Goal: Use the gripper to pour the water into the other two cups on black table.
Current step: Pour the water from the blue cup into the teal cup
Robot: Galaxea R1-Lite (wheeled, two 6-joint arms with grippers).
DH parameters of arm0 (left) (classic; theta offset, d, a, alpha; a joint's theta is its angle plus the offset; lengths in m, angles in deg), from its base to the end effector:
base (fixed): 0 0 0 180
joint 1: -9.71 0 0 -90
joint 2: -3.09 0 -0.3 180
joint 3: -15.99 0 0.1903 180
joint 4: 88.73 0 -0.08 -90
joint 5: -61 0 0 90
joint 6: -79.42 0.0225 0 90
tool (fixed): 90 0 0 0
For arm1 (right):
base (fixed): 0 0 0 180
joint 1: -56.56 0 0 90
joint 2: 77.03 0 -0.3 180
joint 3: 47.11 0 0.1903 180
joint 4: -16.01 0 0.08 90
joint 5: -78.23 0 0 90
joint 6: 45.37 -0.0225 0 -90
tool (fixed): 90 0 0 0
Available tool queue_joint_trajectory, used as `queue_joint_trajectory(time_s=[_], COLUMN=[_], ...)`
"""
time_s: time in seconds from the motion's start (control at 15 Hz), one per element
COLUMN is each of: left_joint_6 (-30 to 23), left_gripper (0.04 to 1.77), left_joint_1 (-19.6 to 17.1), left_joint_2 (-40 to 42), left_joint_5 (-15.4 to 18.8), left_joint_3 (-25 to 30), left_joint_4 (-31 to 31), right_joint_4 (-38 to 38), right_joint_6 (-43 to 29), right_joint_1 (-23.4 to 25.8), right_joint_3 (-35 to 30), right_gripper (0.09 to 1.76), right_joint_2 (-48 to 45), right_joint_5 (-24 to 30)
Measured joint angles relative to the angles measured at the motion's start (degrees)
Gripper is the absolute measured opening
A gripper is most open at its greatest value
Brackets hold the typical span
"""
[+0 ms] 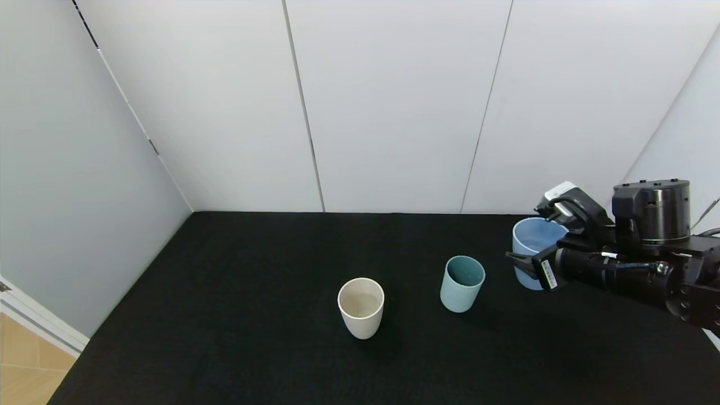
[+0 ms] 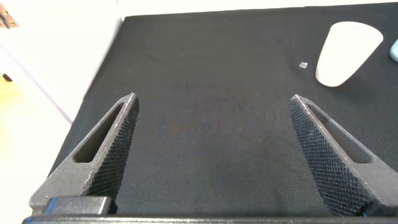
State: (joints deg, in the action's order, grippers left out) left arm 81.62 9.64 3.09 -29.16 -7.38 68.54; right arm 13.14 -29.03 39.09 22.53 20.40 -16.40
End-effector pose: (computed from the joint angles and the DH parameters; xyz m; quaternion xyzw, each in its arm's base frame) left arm -0.0228 0.0000 0.0766 0.0192 -0.0055 0.0021 0.9998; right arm 0.2867 0.0883 0.1656 -0.1788 0.1941 0.1382 0.9546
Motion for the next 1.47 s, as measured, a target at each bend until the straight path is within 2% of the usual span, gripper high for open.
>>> queue_joint_trajectory(time_s=[0.4,1.07,1.47], left_joint_6=[0.00,0.00,-0.02], left_gripper=[1.72,1.72,1.72], left_joint_1=[0.00,0.00,0.00], left_joint_2=[0.00,0.00,0.00], left_joint_5=[0.00,0.00,0.00], left_joint_3=[0.00,0.00,-0.02], left_joint_4=[0.00,0.00,-0.04], right_joint_4=[0.11,0.13,0.13], right_joint_6=[4.04,13.62,19.27], right_joint_1=[-3.39,-3.83,-3.94], right_joint_3=[0.35,0.50,3.17], right_gripper=[1.32,1.32,1.32], right_joint_2=[1.57,3.91,5.92], right_joint_5=[-3.05,-3.07,-6.74])
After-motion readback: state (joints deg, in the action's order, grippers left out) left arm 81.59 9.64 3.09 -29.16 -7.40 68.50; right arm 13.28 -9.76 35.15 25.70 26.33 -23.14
